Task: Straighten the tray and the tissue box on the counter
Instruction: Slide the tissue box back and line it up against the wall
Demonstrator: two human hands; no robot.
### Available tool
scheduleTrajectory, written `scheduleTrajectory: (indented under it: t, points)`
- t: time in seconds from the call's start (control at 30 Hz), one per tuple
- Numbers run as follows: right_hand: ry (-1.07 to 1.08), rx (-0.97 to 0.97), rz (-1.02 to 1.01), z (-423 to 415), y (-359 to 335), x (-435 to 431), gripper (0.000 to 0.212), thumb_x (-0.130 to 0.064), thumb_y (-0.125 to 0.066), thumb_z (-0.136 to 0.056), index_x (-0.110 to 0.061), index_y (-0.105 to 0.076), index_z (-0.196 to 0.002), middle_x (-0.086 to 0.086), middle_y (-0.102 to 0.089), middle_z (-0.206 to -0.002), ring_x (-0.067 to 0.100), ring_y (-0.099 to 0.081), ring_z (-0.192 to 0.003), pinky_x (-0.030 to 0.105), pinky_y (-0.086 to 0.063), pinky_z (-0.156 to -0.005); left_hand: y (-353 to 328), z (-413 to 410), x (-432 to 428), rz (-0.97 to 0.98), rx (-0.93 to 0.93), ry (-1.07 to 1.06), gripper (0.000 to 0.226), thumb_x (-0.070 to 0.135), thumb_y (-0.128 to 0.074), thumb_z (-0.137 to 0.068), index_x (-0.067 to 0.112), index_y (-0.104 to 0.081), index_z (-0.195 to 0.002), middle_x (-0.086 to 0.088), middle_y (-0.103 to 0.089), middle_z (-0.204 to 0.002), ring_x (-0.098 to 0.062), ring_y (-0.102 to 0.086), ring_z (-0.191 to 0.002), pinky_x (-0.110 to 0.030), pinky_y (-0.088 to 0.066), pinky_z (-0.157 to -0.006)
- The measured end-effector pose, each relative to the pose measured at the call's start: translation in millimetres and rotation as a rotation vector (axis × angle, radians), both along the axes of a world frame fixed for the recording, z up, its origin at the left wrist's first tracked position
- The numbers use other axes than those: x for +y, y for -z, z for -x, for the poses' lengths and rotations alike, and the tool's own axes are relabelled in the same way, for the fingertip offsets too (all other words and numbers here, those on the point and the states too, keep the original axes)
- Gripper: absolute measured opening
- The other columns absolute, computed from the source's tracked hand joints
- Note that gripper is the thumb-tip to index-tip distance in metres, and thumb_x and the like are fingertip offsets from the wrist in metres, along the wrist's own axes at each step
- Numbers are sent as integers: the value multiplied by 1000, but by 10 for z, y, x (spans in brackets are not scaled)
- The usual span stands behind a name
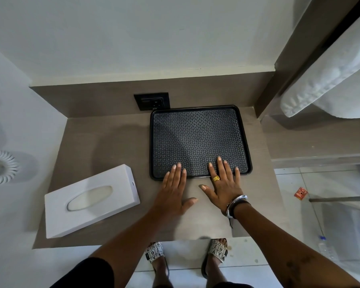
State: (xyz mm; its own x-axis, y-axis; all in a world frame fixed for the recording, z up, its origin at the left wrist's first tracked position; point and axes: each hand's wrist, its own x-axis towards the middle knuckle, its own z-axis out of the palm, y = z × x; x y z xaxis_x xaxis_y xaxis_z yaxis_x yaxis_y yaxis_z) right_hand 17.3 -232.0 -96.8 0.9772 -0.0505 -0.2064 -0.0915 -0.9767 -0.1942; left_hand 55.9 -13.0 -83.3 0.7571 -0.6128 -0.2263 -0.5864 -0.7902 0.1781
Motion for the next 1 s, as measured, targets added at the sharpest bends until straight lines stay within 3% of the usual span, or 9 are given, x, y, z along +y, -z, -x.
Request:
scheduleTrajectory:
  t: [0.13,0.23,0.4,0.57,0.67,0.83,1.0]
  points:
    - [3,-15,-2,5,-33,16,84,-75,-19,-89,-23,-11,-155,7,10,-161,28,4,-149,58,3,-116,-22,9,10,24,-4,3,99,75,-25,-91,0,-24,-155,-23,-7,-165,-36,-4,-154,-47,-7,-124]
    - [-20,-100,-22,68,-113,88,83,-72,-30,-90,-20,-19,-154,14,-4,-163,31,-4,-149,60,-2,-115,-103,-10,77,112,-15,17,94,71,-31,-92,4,-19,-157,-20,-1,-166,-31,4,-155,-47,-5,-125]
    - [-261,-188,-87,273,-169,459,78,-68,-35,-92,-20,-23,-153,15,-7,-163,34,-11,-148,61,-15,-114,-371,-183,523,226,-68,-57,99,73,-38,-89,7,-12,-159,-18,6,-166,-29,8,-155,-43,7,-124]
    - [-447,-119,-157,316,-170,998,77,-66,-38,-90,-26,-22,-154,15,-10,-162,37,-13,-147,59,-13,-117,-718,-466,1234,138,-45,-179,113,87,-19,-80,6,-12,-158,-21,5,-166,-33,5,-154,-47,2,-122]
    - [-462,-43,-137,238,-186,1305,79,-71,-38,-87,-27,-26,-152,14,-16,-161,39,-19,-145,61,-15,-115,-803,-582,1656,35,102,-179,132,100,-18,-64,10,5,-158,-14,17,-165,-30,13,-154,-43,9,-121]
    - [-440,38,-35,153,-151,1635,84,-76,-36,-83,-24,-36,-149,15,-22,-160,43,-25,-142,65,-16,-113,-745,-607,2319,-294,283,-143,158,101,-49,-43,18,28,-153,-9,37,-159,-31,30,-149,-52,13,-122]
    - [-403,52,-4,68,-138,1862,88,-79,-33,-82,-23,-35,-150,12,-23,-160,41,-20,-144,66,-14,-113,-658,-588,2653,-326,261,-184,166,93,-66,-34,22,26,-153,-11,19,-165,-33,12,-154,-58,2,-122]
